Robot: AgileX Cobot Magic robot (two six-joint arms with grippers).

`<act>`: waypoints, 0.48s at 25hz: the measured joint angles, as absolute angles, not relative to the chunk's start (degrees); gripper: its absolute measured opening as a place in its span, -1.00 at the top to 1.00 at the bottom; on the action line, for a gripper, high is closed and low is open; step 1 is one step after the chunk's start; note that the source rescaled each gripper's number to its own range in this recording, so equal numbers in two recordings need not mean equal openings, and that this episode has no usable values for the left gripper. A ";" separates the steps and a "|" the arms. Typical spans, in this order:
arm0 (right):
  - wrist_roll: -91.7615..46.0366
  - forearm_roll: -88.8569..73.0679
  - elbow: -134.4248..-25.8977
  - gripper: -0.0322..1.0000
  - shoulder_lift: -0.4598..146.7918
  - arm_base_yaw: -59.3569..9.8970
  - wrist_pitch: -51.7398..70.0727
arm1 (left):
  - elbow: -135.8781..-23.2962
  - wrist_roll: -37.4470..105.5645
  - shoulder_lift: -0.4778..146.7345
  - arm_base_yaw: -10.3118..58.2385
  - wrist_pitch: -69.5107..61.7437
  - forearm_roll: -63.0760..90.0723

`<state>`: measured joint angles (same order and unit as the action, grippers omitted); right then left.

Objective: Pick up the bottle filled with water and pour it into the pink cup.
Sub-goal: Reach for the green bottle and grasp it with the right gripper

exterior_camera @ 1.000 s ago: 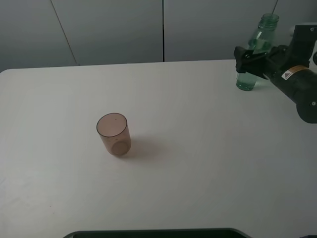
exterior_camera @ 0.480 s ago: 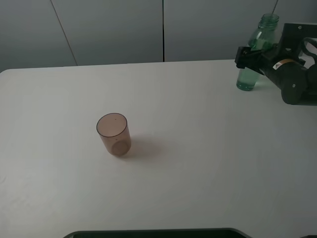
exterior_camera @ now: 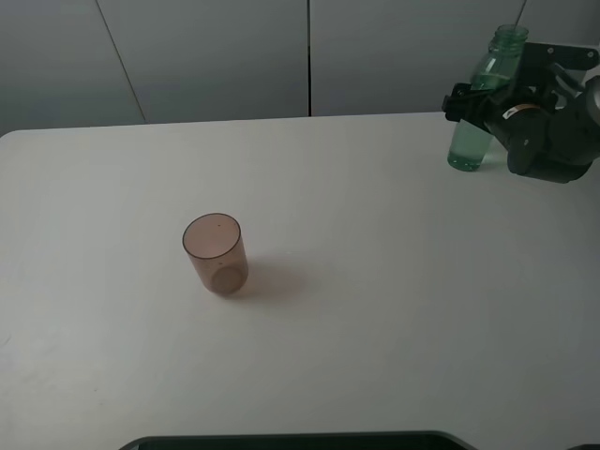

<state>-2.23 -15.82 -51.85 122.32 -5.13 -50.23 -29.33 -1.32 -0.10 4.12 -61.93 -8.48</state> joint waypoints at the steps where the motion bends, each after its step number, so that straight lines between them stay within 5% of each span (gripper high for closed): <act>1: -2.22 -15.95 -51.85 -1.00 122.47 -5.13 -50.11 | -29.33 -1.32 -0.10 4.12 -61.93 -8.48; 5: -3.63 -16.04 -51.85 -1.00 122.47 -5.13 -50.01 | -29.33 -1.32 -0.10 4.12 -61.93 -8.48; 6: -3.76 -16.04 -51.85 -0.84 122.47 -5.13 -50.01 | -29.33 -1.32 -0.10 4.12 -61.93 -8.48; 8: -3.90 -16.04 -51.85 0.08 122.47 -5.13 -49.89 | -29.33 -1.32 -0.10 4.12 -61.93 -8.48; 9: -3.90 -16.04 -51.93 0.89 122.47 -5.13 -49.89 | -29.33 -1.32 -0.10 4.12 -61.93 -8.48; 12: -4.19 -16.04 -52.13 0.94 122.47 -5.13 -49.69 | -29.33 -1.22 -0.10 4.12 -61.93 -8.48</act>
